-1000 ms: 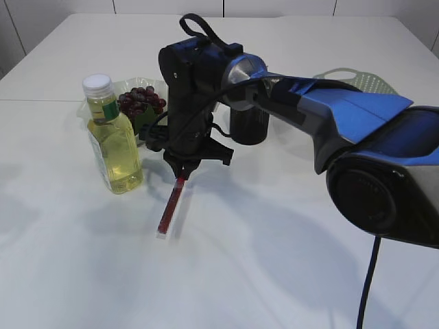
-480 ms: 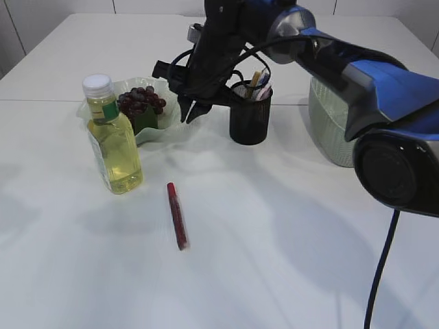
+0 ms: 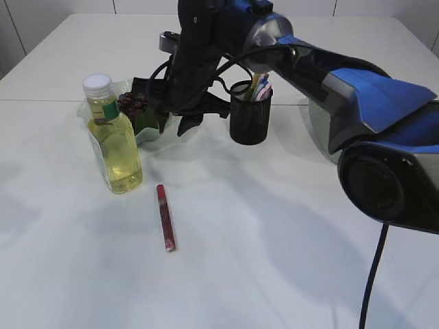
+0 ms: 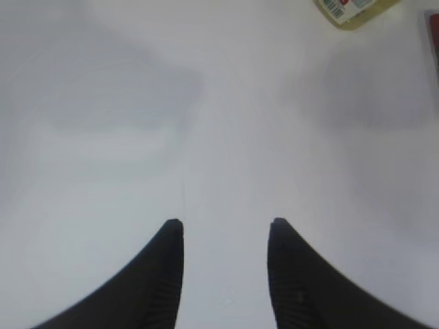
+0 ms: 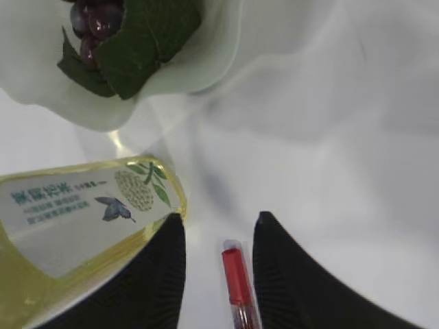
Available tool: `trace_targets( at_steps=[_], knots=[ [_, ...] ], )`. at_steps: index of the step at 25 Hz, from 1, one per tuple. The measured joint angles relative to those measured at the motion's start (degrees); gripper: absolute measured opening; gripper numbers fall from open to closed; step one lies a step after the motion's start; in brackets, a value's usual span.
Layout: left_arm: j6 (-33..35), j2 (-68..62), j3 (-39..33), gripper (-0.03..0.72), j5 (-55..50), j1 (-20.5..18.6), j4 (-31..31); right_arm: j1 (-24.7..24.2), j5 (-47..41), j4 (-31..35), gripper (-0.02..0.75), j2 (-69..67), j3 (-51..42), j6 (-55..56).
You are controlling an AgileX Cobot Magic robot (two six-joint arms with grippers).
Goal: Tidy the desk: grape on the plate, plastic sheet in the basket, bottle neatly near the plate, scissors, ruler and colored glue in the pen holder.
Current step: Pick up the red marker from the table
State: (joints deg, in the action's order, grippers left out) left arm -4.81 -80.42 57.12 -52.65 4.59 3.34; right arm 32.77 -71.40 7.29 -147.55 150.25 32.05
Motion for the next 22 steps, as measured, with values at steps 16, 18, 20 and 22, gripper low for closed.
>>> trace_targets(
  at_steps=[16, 18, 20, 22],
  knots=[
    [0.0, 0.0, 0.0, 0.296, 0.1, 0.0, 0.0, 0.6, 0.0, -0.1, 0.292, 1.0, -7.7, -5.6],
    [0.0, 0.0, 0.0, 0.296, 0.1, 0.0, 0.0, 0.6, 0.1, -0.4, 0.292, 2.3, -9.7, -7.1],
    [0.0, 0.0, 0.0, 0.297, 0.1, 0.0, 0.0, 0.6, 0.1, -1.5, 0.292, 4.7, -13.3, -8.6],
    [0.0, 0.0, 0.0, 0.296, 0.1, 0.0, 0.0, 0.6, 0.1, -2.0, 0.292, 7.1, -18.3, -10.0]
  ],
)
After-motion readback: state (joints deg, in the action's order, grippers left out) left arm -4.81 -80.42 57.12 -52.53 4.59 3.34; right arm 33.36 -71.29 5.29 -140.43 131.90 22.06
